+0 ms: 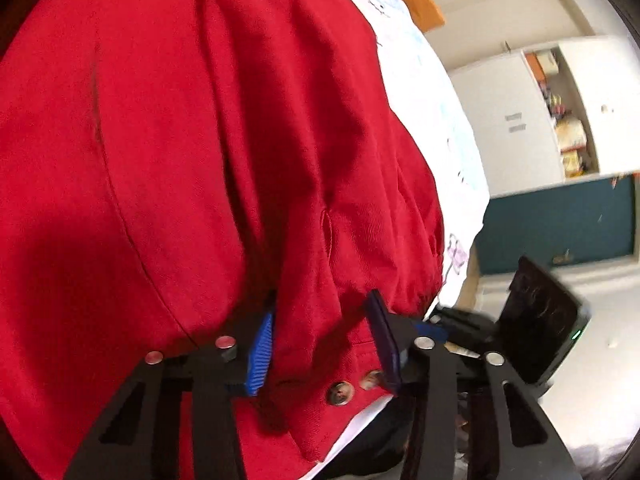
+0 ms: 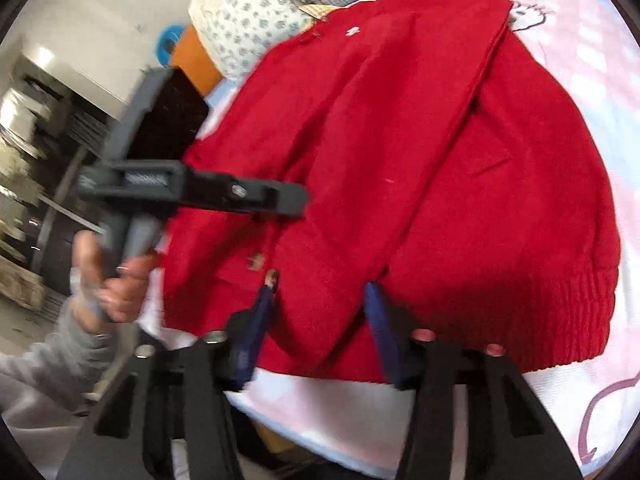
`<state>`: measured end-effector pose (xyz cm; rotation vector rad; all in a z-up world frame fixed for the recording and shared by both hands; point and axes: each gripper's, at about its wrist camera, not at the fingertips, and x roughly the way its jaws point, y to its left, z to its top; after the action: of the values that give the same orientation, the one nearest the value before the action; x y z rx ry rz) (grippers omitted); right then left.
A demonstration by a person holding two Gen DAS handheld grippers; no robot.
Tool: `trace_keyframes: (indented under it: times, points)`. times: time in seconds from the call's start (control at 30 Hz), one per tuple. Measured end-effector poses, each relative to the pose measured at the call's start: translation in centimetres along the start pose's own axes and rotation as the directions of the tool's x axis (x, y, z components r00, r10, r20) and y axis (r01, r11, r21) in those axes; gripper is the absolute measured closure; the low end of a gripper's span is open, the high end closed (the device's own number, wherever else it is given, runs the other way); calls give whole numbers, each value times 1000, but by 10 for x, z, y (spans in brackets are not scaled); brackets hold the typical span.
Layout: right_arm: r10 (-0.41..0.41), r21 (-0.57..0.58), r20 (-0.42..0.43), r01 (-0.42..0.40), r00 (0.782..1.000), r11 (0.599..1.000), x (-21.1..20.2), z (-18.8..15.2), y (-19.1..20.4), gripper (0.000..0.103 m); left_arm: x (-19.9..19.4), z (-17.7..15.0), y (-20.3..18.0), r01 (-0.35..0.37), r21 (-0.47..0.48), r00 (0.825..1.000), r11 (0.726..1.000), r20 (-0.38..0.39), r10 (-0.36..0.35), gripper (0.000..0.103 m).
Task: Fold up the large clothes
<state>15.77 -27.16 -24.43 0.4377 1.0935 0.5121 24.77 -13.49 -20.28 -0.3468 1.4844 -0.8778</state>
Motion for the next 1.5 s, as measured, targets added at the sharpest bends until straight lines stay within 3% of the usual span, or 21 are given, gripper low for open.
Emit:
trace_keyframes:
  times: [0.1,0.2,0.3,0.47,0.57,0.63,0.7,0.73,0.83,0.9,0.93,1.07,1.17,1.2,1.27,1.3,1.33,1.37,1.43,1.47,1.5]
  points:
    - [11,29,47,-13,999,1000,-4,2,-4,80,-6,-3,6,94,-60,995,994,45,-92,75]
    - [17,21,132,-20,991,1000,-31,6,4,82,-16,-6,-1,164,-51,984,985,79,-160,74]
    - [2,-6,158,-1,988,1000,-45,4,16,82,-20,-11,-6,156,-24,985,988,85,-153,74]
    - [-71,19,99,69,993,997,-19,-10,-1,81,7,-13,20,69,-78,996,995,65,-64,67]
    - [-116,18,94,114,989,993,-4,-16,-7,76,8,-14,31,104,-83,992,991,85,-97,67]
    - [-130,4,83,130,988,991,-10,-12,2,67,-6,-20,26,100,-66,989,993,113,-92,54]
    - [-153,-15,104,155,983,988,-22,-7,13,52,-31,-30,11,56,3,983,998,174,-55,30]
    - [-154,-35,137,161,978,986,-32,-5,21,46,-43,-34,4,55,30,978,998,201,-60,24]
    - [-161,-121,247,196,955,973,-52,10,47,50,-65,-42,-14,42,101,965,994,254,-66,22]
    - [-165,-147,279,212,946,966,-47,18,53,66,-63,-41,-18,-2,124,965,992,262,-31,22]
    - [-164,-155,277,212,947,965,-39,25,54,73,-59,-40,-17,-19,117,967,993,254,-11,24]
    - [-145,-125,222,175,964,977,-1,32,46,73,-27,-38,4,-107,51,978,993,187,96,30]
    - [-218,-111,83,227,972,968,38,26,27,72,-38,-47,21,-53,17,974,998,220,48,31]
    - [-268,-130,43,271,963,954,51,25,25,72,-53,-52,26,-48,8,966,999,254,44,30]
    - [-305,-178,50,309,951,934,54,26,37,66,-84,-62,36,-67,-13,945,998,319,67,27]
    - [-301,-183,54,305,952,935,51,31,45,65,-112,-71,46,-83,-46,924,995,370,94,22]
    - [-290,-188,77,300,954,935,45,38,53,56,-136,-80,56,-96,-80,905,992,408,121,19]
    - [-285,-197,108,301,953,933,39,43,61,39,-161,-90,66,-103,-117,884,988,444,145,13]
    - [-268,-251,184,309,946,917,29,57,89,25,-220,-119,92,-105,-223,824,969,526,210,11]
    - [-255,-279,202,305,946,911,27,61,98,25,-250,-137,107,-105,-280,789,954,561,252,11]
    - [-233,-313,210,291,950,904,27,66,110,25,-287,-160,124,-104,-349,738,931,600,308,11]
